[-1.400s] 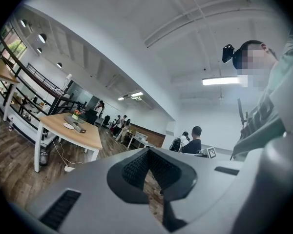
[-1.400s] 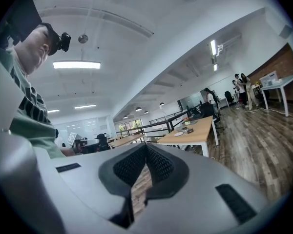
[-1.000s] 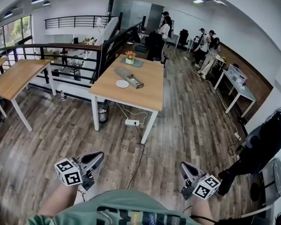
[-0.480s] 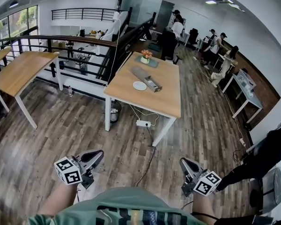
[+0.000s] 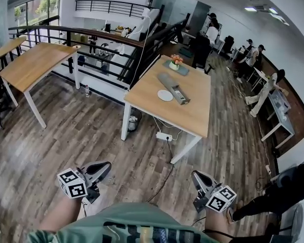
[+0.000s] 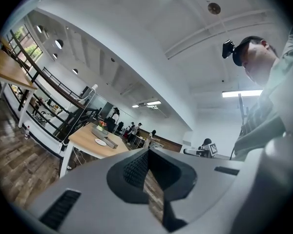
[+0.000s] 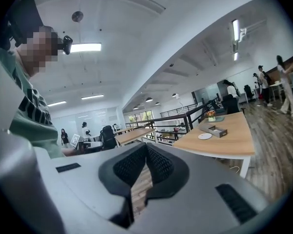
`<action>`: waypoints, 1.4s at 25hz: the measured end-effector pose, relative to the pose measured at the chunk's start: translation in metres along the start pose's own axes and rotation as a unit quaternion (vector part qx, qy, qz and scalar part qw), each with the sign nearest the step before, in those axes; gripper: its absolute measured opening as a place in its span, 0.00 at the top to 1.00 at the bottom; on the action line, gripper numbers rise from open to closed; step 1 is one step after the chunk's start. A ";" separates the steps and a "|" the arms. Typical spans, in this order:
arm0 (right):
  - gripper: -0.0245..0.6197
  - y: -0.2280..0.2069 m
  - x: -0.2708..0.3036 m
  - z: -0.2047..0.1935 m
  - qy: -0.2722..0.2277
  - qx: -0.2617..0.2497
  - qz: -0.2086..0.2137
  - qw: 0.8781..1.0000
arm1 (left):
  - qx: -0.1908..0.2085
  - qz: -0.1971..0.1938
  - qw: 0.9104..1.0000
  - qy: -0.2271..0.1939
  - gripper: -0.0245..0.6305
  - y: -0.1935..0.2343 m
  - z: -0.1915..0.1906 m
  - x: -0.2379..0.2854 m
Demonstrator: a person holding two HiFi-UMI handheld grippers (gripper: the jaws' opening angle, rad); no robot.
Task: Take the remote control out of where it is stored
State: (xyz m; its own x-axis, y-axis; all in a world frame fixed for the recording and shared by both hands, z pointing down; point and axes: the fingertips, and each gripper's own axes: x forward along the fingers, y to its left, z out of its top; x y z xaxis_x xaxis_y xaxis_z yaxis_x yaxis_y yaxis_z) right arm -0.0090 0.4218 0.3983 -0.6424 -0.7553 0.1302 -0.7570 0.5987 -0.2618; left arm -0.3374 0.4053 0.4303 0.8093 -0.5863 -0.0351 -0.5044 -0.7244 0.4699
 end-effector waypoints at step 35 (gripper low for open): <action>0.95 -0.346 0.078 0.052 0.018 0.049 0.048 0.997 | 0.007 0.010 1.000 0.015 0.98 0.067 0.014 0.338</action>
State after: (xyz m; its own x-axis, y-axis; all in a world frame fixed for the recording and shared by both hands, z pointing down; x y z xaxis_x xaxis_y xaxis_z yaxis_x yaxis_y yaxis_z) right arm 0.2088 0.1422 0.4492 -0.7170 -0.6843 0.1326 -0.6769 0.6381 -0.3668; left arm -0.1014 0.1537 0.4376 0.8072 -0.5903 0.0003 -0.5248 -0.7175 0.4580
